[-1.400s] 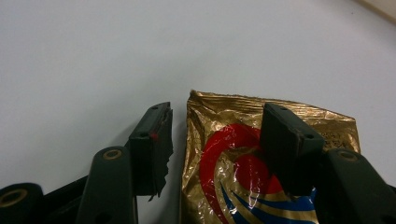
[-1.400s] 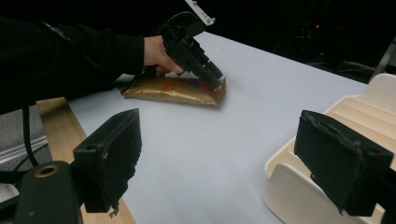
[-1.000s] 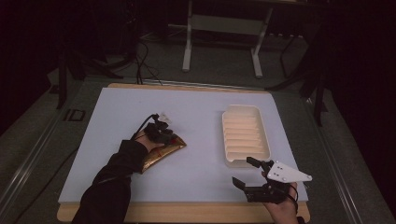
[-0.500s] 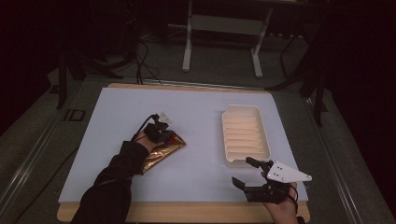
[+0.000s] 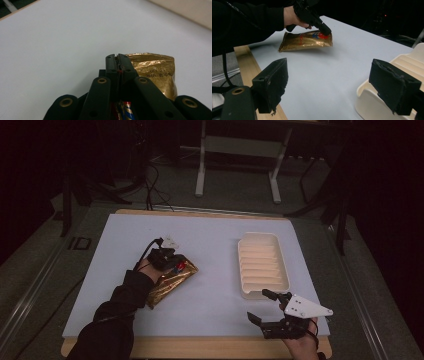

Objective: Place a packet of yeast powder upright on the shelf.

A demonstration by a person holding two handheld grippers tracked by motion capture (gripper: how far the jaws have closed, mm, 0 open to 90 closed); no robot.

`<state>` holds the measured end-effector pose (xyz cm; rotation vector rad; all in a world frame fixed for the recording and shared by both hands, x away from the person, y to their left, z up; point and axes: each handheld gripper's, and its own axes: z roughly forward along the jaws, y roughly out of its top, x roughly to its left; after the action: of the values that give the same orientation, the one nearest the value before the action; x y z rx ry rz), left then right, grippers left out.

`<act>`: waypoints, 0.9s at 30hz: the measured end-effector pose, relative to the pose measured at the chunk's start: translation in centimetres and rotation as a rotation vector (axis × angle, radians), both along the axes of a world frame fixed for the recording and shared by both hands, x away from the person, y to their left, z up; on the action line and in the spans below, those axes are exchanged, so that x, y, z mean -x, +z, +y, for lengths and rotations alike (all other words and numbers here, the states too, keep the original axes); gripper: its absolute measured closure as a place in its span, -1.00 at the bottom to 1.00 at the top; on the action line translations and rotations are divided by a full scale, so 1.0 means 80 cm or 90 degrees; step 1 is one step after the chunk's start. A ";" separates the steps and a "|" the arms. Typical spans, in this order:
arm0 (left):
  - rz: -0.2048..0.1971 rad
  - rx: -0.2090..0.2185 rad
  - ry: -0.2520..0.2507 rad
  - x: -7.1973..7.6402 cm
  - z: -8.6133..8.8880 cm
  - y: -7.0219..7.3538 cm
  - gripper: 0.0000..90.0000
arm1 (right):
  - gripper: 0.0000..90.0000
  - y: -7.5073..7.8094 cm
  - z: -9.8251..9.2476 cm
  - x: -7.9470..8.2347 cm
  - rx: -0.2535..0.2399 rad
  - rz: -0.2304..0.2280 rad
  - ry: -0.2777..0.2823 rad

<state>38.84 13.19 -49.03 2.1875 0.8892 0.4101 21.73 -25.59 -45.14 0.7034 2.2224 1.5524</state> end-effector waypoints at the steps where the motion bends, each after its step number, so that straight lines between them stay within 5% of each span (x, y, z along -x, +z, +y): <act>1: 0.002 0.004 -0.003 0.001 0.001 0.003 0.98 | -0.69 0.000 -0.001 0.000 -0.008 0.000 -0.004; 4: -0.007 0.010 0.000 0.008 0.005 0.012 0.98 | -0.71 0.003 -0.003 0.001 -0.009 -0.014 -0.002; 9: -0.030 0.016 0.012 0.023 0.015 0.029 0.98 | -0.68 0.004 -0.002 -0.002 -0.034 0.014 0.050; 14: -0.044 0.042 0.016 0.041 0.028 0.045 0.98 | -0.67 0.005 0.003 0.001 -0.006 -0.022 0.046; 20: -0.064 0.055 0.016 0.067 0.034 0.059 0.98 | -0.63 0.008 0.005 0.002 0.011 -0.001 0.024; 27: -0.080 0.059 -0.003 0.098 0.030 0.075 0.98 | -0.63 0.009 0.004 0.003 0.004 -0.010 0.011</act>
<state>31.04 15.63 -43.01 2.0557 0.8186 0.4890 21.53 -25.27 -44.38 0.6686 2.2269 1.5531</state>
